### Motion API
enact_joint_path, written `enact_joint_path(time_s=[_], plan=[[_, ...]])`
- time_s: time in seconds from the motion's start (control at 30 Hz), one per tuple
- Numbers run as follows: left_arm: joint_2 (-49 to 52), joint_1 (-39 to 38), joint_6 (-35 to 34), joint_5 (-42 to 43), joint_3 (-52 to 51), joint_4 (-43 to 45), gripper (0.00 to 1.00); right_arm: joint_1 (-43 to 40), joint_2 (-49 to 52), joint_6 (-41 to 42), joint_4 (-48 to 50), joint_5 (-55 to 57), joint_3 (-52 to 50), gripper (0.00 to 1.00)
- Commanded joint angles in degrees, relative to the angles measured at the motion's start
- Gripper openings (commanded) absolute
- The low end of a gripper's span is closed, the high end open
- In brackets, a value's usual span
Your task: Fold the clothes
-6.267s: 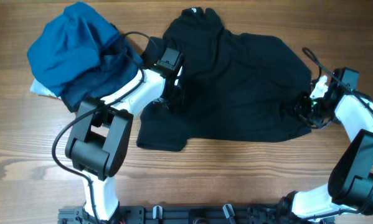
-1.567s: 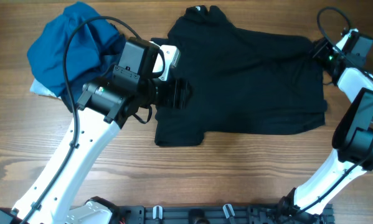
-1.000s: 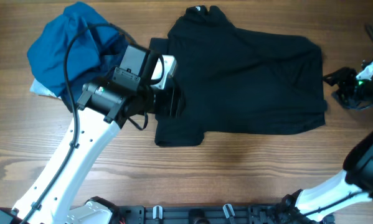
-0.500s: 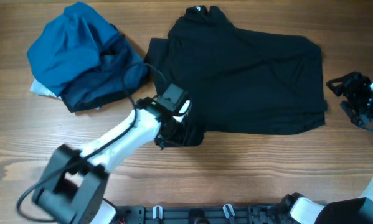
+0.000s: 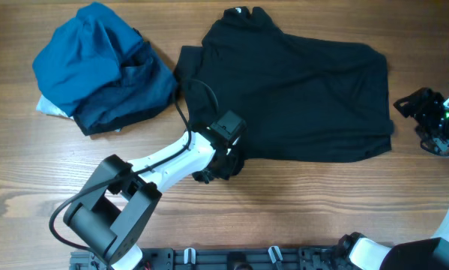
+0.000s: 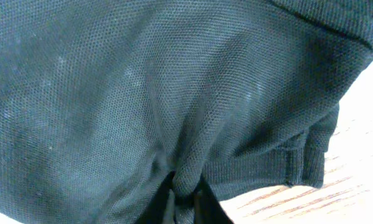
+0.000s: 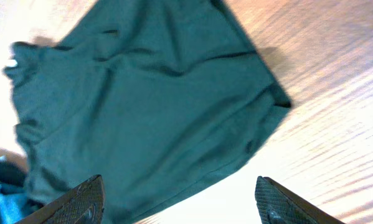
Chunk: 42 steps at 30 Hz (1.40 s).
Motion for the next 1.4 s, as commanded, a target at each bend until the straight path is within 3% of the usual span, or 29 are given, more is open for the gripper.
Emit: enact_joint_path(time_s=[0.0, 0.2, 0.37, 0.47, 0.53, 0.57, 0.6, 0.7, 0.8, 0.93, 1.03, 1.27, 1.37], plan=[[2.6, 0.8, -6.0, 1.5, -2.1, -3.4, 0.04, 0.2, 3.3, 0.6, 0.2, 6.4, -0.6, 0.79], [-1.1, 8.0, -8.0, 1.4, -2.1, -8.2, 0.04, 0.2, 12.6, 0.6, -1.4, 10.1, -0.6, 0.78], [-2.3, 12.2, -9.9, 1.5, -2.1, -8.3, 0.04, 0.2, 19.3, -2.0, -4.3, 7.8, -0.6, 0.58], [-2.3, 12.3, -9.9, 1.6, -2.1, -6.8, 0.04, 0.2, 21.2, -4.3, -3.7, 5.0, -1.5, 0.61], [-2.3, 12.2, -9.9, 1.7, -2.1, -5.8, 0.04, 0.2, 21.5, -4.2, 0.1, 4.7, -2.9, 0.57], [-2.3, 12.2, -9.9, 1.7, -2.1, -5.5, 0.04, 0.2, 21.5, -4.2, 3.1, 3.7, -4.0, 0.52], [-2.3, 12.2, -9.9, 2.1, -2.1, -5.3, 0.04, 0.2, 21.5, -2.9, 6.3, 3.1, -5.5, 0.38], [-2.3, 12.2, -9.9, 4.7, -2.1, -4.0, 0.04, 0.2, 21.5, 0.2, 8.5, 4.2, -8.3, 0.25], [-2.3, 12.2, -9.9, 8.5, -2.1, -2.5, 0.04, 0.0, 21.5, 6.1, 5.9, 13.8, -8.9, 0.24], [-2.3, 12.3, -9.4, 8.5, -2.1, -2.5, 0.04, 0.0, 21.5, 5.5, 2.3, 13.5, -10.1, 0.28], [-2.3, 12.3, -9.4, 8.5, -2.1, -2.8, 0.04, 0.0, 21.5, 5.0, 5.5, 13.2, -14.9, 0.28], [-2.3, 12.2, -9.5, 8.5, -2.1, -3.2, 0.04, 0.1, 21.5, 4.3, 15.7, 0.6, -19.7, 0.29], [-2.3, 12.2, -9.5, 9.0, -2.1, -3.2, 0.04, 0.1, 21.4, 3.3, 17.1, -3.3, -19.6, 0.35]])
